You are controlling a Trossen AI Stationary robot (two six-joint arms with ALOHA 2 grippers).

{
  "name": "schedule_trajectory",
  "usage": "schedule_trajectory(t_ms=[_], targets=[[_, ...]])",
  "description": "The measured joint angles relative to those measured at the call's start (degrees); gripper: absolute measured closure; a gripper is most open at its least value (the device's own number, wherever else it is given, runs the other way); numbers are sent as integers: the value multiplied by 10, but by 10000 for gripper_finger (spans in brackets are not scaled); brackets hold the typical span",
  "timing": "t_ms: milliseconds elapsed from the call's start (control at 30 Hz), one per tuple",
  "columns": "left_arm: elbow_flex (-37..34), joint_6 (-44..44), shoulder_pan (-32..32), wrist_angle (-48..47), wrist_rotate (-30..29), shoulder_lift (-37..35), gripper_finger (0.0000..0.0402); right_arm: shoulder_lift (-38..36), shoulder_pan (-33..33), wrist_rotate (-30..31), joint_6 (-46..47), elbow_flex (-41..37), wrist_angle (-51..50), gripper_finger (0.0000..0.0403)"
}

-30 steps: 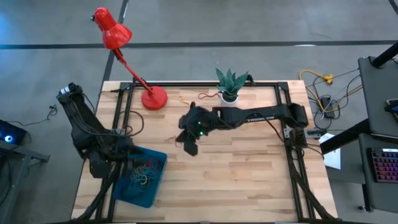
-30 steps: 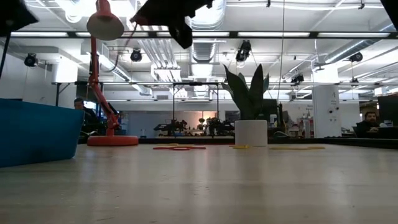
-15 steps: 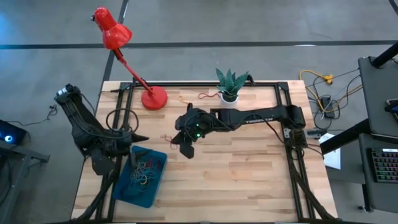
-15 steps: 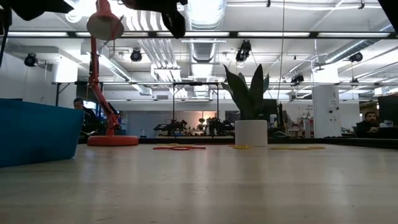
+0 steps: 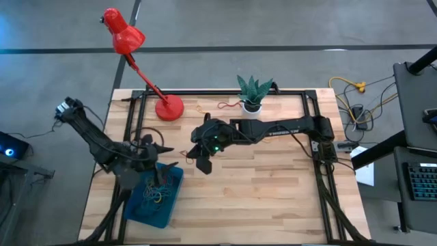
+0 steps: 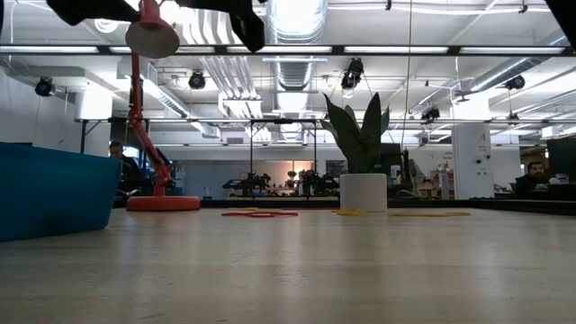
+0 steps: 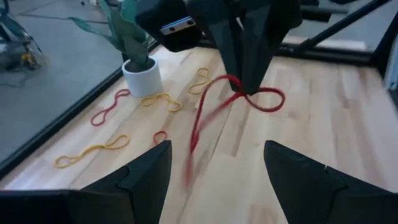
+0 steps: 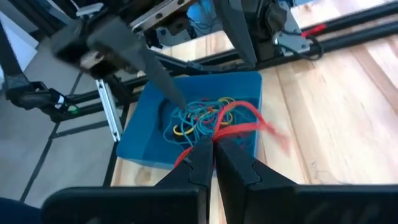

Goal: Pick and place rubber bands into bin
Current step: Put the red rubber band into the blue bin

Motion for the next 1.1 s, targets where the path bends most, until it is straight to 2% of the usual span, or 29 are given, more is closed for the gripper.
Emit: schedule_trajectory(t_ms=[133, 267, 433, 533, 667, 967, 1100], targets=[[-10, 65, 51, 57, 33, 28, 162, 0, 0, -6, 7, -3, -2, 394], [-10, 74, 99, 72, 50, 48, 162, 0, 0, -9, 11, -4, -2, 394], [-9, 141, 141, 125, 118, 64, 173, 0, 0, -11, 11, -4, -2, 394], [-9, 181, 159, 166, 153, 74, 198, 0, 0, -11, 11, -5, -3, 394], [-7, 189, 172, 167, 155, 84, 246, 0, 0, -11, 11, -5, -9, 394], [-11, 226, 177, 160, 157, 78, 388, 0, 0, -11, 24, -4, -28, 394], [-10, 227, 177, 145, 168, 78, 397, 0, 0, -11, 54, -4, -27, 392]])
